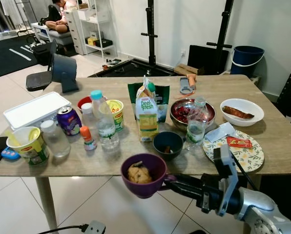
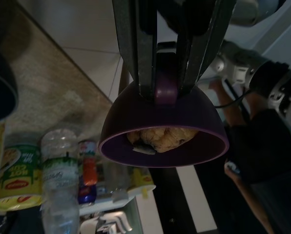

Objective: Restocking fridge

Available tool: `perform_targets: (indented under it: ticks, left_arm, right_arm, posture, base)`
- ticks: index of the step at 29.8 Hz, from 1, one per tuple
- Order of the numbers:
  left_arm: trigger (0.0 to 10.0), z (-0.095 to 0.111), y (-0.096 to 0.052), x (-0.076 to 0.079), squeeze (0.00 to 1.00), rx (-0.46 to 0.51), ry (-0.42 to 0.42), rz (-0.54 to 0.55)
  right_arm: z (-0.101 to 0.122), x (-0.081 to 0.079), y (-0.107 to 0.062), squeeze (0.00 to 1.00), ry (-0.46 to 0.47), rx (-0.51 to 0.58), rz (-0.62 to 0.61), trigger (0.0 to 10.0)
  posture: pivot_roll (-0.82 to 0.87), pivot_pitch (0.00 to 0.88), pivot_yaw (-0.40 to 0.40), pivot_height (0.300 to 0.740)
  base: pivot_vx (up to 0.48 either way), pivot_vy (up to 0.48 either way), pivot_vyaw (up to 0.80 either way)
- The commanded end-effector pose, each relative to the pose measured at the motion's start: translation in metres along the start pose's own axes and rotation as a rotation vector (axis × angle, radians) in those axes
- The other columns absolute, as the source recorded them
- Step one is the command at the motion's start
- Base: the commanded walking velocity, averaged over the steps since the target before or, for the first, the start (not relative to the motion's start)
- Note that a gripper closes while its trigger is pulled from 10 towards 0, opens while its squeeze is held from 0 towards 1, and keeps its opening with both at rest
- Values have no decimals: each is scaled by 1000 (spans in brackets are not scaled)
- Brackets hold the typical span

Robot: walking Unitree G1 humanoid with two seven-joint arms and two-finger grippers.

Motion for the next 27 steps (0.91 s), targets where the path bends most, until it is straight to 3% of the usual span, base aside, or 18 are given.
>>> perform_targets:
  ticks: [1,13,27]
  left_arm:
    - [10000,-3,-1,-1,0,-15,17,-1]
    - [10000,-2,0,-1,0,-17,15,3]
    - [10000,-3,0,-1,0,-22,26,4]
  right_arm:
    - [8,-2,1,0,-31,46,13,10000]
    - [17,-5,15,0,-36,122,48,10000]
    - [25,-12,19,0,-55,164,97,10000]
  posture:
    - [-141,0,40,740]
    - [-144,0,41,740]
    - [-142,0,40,740]
  base:
    - [0,0,0]
    - [0,0,0]
    - [0,0,-768]
Point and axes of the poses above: a point about 5 cm out from each wrist's last joint towards the gripper, its own y axis pointing out of the wrist towards the gripper, its own z axis along the axis of the wrist's last joint, x = y × z, the point moved 2 cm from there along y, pointing out of the wrist towards the gripper, and after that the axes turned 4 degrees about y, right-handed, at the moved point
